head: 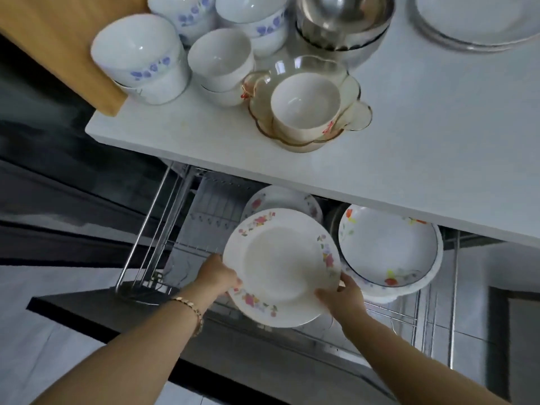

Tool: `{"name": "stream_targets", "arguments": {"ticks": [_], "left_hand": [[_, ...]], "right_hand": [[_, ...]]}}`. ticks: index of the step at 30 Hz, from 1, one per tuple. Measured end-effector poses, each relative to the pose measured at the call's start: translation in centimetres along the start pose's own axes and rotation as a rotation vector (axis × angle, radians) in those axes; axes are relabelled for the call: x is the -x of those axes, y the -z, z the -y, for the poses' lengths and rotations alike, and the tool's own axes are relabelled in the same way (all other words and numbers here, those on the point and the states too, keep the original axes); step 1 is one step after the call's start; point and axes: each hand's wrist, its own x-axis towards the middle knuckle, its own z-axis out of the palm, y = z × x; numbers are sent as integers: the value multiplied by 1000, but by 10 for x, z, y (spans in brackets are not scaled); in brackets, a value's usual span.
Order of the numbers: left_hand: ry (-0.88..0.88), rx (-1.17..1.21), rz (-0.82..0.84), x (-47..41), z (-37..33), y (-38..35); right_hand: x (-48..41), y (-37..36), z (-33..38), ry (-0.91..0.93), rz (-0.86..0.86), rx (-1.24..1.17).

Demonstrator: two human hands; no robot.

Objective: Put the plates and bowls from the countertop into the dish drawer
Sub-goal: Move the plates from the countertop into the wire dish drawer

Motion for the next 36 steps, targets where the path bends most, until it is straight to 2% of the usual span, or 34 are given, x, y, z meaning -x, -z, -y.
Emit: {"name": "stream_targets", "arguments": {"ticks": [4,9,14,20,25,30,36], "left_hand": [[-36,-83,-21,-69,-5,4],[-128,-138,-31,-132,-13,0],[-186,-293,-8,-166,-33,-9],[-302,-349,-12,-189,-55,-14],[-300,-422,61,-192,-65,-13],[-277,-319,65,-189,-65,-17],[-167,-270,91,-165,-28,-26]], "right_hand": [[-50,-43,4,-20,-52,-88],[-98,-84,1,-46,-215,-118],[-126,-110,-8,-109,-414,-147],[-141,-119,1,-101,-494,-284],[-140,-119,5,-134,-496,-336],[-141,-116,0,-93,-414,-312],[-141,-109,-21,-98,-395,-256]]}}
